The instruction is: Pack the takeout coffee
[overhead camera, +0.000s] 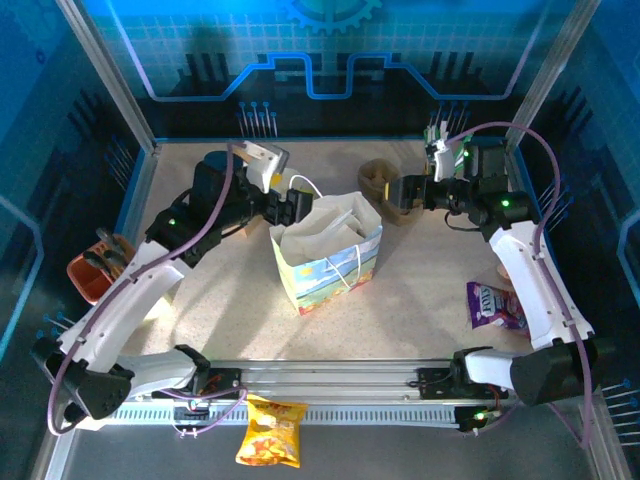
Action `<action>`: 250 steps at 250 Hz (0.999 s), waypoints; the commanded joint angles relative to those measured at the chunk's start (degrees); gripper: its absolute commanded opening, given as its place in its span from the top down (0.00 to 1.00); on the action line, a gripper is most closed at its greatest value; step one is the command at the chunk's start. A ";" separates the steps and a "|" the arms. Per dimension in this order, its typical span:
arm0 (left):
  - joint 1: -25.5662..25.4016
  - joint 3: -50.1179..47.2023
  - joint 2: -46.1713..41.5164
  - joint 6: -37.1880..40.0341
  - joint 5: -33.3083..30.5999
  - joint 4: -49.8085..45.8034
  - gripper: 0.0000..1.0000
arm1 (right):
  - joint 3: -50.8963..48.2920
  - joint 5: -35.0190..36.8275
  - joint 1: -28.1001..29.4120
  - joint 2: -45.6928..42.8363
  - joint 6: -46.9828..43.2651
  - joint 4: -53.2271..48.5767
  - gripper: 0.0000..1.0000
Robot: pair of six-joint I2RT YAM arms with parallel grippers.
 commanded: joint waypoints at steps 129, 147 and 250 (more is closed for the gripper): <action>11.68 -17.81 -11.61 -9.93 -8.76 15.11 0.04 | 5.85 6.70 3.07 -0.68 -2.06 -0.98 0.04; 12.74 -20.18 -12.53 -10.26 -10.58 16.72 0.04 | 5.82 10.46 2.96 -1.61 -3.43 -1.68 0.03; 18.45 -40.33 -17.53 -14.54 -20.56 30.32 0.06 | -7.20 34.58 2.56 -13.82 -6.74 6.96 0.01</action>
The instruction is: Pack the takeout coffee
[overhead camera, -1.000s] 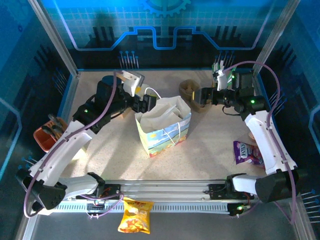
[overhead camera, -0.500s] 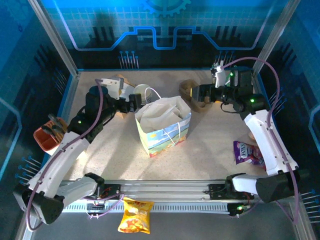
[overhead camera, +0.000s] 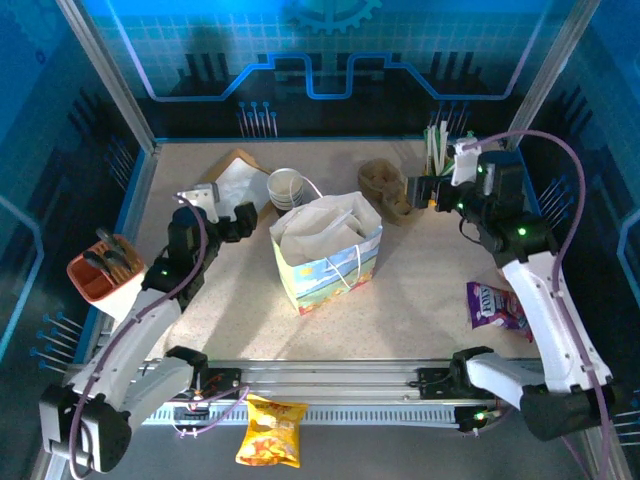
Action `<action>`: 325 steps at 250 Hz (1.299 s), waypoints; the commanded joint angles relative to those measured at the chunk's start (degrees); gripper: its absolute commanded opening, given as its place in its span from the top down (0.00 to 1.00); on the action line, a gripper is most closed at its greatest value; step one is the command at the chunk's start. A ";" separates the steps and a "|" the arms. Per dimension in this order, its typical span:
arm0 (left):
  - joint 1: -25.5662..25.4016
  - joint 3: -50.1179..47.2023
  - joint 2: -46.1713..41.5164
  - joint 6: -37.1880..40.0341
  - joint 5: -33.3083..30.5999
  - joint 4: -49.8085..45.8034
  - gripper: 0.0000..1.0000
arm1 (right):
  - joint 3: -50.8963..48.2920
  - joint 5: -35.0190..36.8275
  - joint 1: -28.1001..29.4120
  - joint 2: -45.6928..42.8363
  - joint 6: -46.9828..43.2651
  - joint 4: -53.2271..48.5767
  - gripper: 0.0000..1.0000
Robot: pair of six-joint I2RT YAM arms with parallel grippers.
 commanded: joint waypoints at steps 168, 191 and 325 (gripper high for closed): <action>-23.17 36.25 14.76 14.88 21.95 -35.94 0.67 | -6.90 0.23 -0.07 0.86 1.01 4.75 0.00; -24.90 41.01 19.68 17.34 20.45 -41.29 0.69 | -7.23 0.48 -0.17 0.43 0.75 4.47 0.00; -29.14 53.05 38.99 25.65 15.23 -57.15 0.80 | -8.74 0.22 -0.81 -0.99 0.79 3.66 0.00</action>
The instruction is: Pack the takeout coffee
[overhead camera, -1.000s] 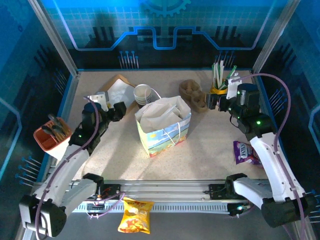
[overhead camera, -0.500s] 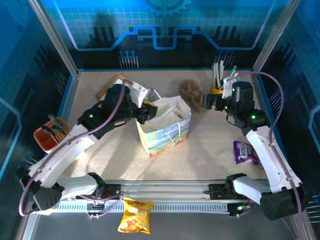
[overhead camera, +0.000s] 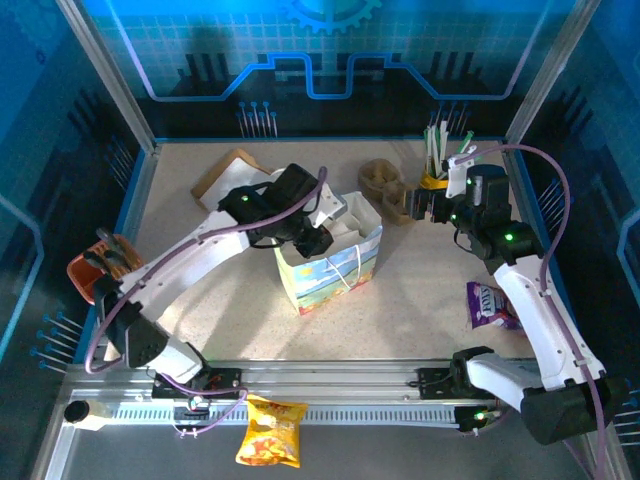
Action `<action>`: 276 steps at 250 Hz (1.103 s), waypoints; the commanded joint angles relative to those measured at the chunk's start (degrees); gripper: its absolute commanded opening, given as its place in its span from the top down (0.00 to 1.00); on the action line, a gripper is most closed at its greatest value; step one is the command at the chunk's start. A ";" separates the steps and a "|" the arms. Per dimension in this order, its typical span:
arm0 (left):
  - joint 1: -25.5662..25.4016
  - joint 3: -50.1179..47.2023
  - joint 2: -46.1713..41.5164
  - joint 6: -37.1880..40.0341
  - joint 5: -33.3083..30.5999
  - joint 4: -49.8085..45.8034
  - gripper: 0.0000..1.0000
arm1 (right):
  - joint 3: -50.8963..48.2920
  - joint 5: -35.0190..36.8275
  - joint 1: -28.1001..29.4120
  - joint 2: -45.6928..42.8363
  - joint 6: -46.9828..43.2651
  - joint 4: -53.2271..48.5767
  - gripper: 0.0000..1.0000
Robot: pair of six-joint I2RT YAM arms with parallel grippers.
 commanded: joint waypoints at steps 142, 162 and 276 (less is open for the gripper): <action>1.29 5.06 1.20 1.96 -2.03 1.62 0.53 | -1.75 -0.82 -0.96 -1.79 0.03 0.50 0.01; 2.89 4.00 -1.47 0.62 -1.50 5.15 0.48 | -1.90 -0.32 -1.04 -2.23 -0.15 0.43 0.01; 16.31 -24.14 -27.04 -16.17 -2.77 36.08 0.23 | -4.88 4.43 -2.01 -2.46 -0.11 2.09 0.01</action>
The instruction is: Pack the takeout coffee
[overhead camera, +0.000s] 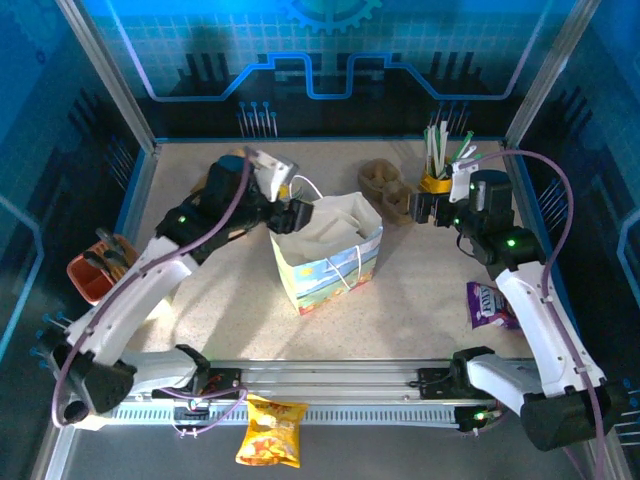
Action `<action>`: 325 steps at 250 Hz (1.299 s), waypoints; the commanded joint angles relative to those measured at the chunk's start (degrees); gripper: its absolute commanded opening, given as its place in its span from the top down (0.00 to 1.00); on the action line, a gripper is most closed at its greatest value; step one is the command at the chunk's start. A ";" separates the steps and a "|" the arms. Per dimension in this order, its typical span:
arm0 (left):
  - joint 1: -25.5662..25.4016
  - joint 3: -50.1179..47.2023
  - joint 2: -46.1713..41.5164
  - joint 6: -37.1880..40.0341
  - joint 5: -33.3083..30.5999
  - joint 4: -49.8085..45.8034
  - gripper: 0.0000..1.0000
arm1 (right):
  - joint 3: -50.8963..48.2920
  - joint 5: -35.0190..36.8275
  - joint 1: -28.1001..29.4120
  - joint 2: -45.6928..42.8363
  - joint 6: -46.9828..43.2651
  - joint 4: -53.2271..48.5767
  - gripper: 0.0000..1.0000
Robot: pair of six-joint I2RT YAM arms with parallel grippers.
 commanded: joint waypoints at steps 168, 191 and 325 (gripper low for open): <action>17.28 -53.14 -10.67 -4.05 -34.47 48.82 0.01 | -38.96 22.17 -2.23 6.20 -8.45 49.12 0.01; 19.73 -54.57 -7.96 -3.88 -32.73 52.95 0.00 | -40.31 21.08 -2.17 9.13 -8.37 53.65 0.01; 28.44 -52.98 6.22 -4.01 -21.84 67.91 0.00 | -40.81 14.80 -1.68 17.33 -11.60 70.84 0.01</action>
